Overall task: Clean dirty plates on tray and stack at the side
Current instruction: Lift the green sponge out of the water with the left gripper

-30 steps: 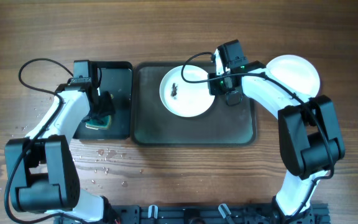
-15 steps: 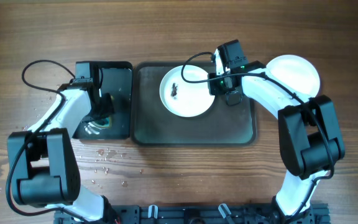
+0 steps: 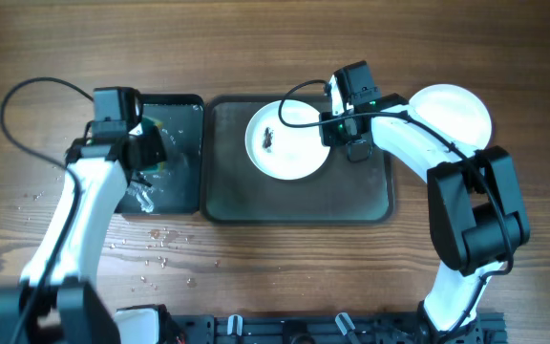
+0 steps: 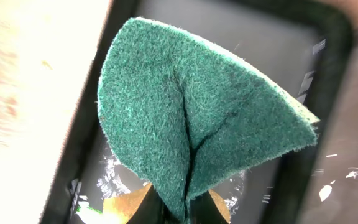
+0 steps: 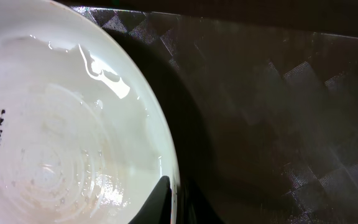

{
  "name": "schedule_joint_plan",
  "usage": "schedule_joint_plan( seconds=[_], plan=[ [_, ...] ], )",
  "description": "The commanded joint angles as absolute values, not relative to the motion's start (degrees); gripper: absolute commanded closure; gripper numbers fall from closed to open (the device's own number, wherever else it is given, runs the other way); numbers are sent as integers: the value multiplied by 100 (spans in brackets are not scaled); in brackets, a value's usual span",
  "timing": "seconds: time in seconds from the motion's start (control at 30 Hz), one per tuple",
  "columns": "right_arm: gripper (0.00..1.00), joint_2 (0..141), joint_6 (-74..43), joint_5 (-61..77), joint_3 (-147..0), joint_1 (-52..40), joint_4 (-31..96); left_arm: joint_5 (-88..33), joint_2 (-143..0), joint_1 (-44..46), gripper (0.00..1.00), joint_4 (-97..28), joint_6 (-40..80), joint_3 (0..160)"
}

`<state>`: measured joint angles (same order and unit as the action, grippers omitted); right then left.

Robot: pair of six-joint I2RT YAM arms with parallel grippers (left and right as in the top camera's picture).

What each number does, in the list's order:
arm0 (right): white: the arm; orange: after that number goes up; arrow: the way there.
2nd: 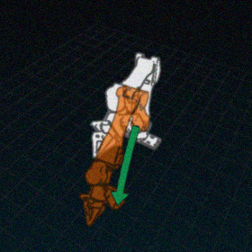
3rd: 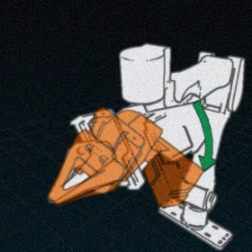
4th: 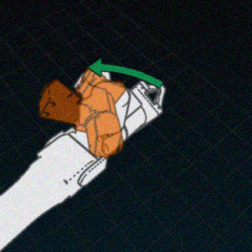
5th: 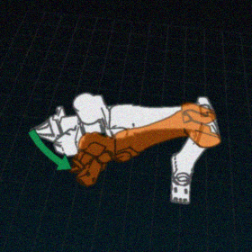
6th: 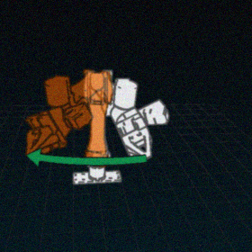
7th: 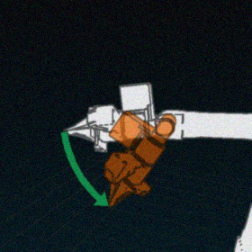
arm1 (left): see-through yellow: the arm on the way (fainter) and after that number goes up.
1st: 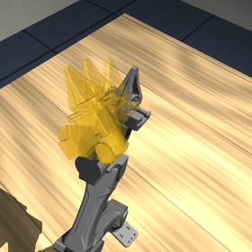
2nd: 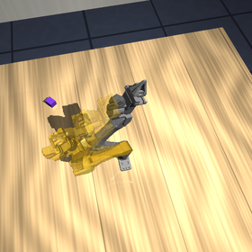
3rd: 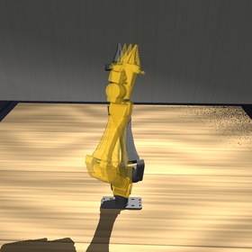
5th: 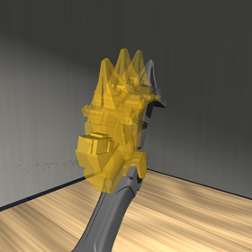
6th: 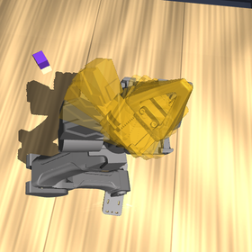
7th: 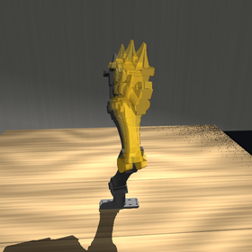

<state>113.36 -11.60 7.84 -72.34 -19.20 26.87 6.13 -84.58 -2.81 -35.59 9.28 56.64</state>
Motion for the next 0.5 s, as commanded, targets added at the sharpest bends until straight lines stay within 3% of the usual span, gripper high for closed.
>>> schedule_joint_plan(
  seconds=[0.0,0.13,0.23,0.47],
  plan=[
    [87,11227,-1055,729,-7227,-1946,2659,585,-7717,-311,96,-3452,965,5798],
    [87,11227,-1052,729,-7225,-1946,2657,585,-7548,-311,96,-3334,963,5798],
    [80,11227,-1055,729,-7225,-1946,2659,585,-7577,-311,96,-3336,963,5798],
    [73,11227,-1055,729,-7227,-1946,2659,585,-7585,-311,96,-3295,963,5798]
  ],
)
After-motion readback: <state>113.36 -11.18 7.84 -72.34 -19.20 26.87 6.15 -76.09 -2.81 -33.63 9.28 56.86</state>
